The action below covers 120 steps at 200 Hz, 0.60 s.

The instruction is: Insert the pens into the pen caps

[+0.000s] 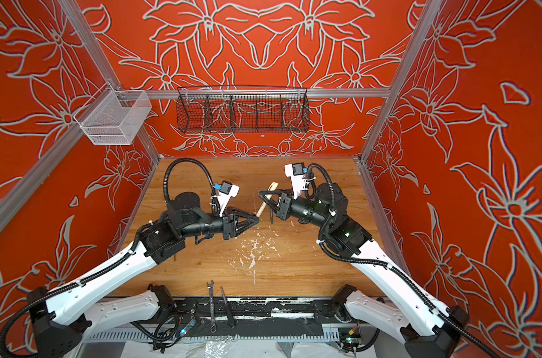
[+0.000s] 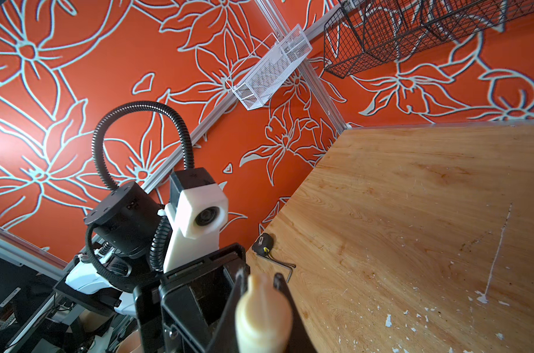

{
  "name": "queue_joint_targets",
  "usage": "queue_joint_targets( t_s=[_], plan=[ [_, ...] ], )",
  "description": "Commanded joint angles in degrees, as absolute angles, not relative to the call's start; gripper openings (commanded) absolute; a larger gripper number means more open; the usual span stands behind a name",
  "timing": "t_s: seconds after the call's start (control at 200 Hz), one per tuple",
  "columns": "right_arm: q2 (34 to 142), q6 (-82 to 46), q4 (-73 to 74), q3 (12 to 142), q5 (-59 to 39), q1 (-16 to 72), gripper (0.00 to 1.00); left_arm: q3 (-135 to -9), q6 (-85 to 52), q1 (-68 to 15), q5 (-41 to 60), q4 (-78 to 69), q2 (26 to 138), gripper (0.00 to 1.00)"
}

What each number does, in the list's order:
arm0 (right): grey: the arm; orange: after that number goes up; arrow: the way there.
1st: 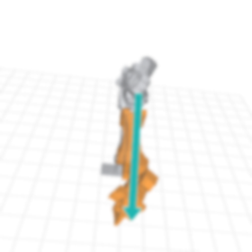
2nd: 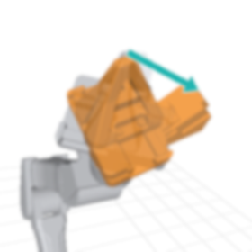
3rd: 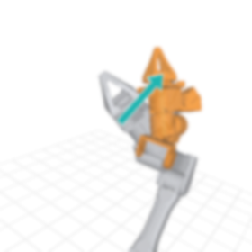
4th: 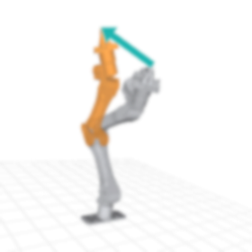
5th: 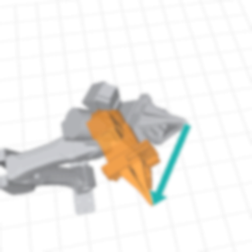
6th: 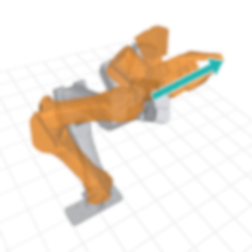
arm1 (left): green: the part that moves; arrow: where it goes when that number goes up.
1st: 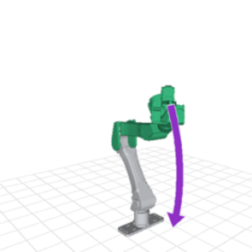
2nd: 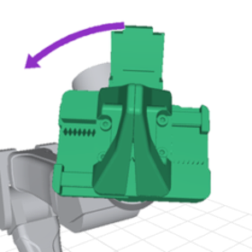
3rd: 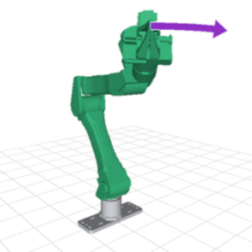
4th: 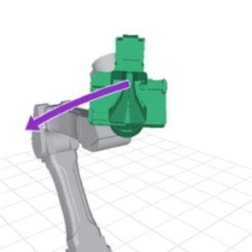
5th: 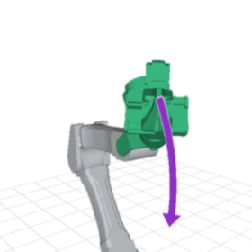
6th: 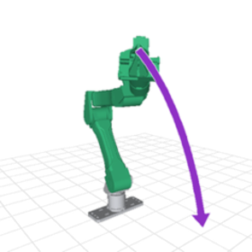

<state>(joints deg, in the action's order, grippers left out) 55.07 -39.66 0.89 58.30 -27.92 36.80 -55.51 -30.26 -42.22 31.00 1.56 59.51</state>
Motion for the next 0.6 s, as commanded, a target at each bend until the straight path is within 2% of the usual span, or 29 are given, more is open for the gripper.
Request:
queue_joint_targets(
  t_s=[0.0, 0.08, 0.595],
  plan=[
    [54.3, -39.6, 3.2, 57.7, -26.3, 36.5, 0.00, -57.1, -30.3, -42.3, 32.2, 1.3, 59.9, 0.34],
    [54.7, -39.6, 3.2, 58.0, -26.7, 36.5, 0.00, -57.1, -30.6, -42.3, 32.4, 0.8, 60.1, 0.38],
    [55.8, -39.7, 3.6, 56.9, -27.0, 36.5, 0.00, -57.3, -31.1, -42.2, 33.7, 0.0, 60.4, 0.36]
  ],
)
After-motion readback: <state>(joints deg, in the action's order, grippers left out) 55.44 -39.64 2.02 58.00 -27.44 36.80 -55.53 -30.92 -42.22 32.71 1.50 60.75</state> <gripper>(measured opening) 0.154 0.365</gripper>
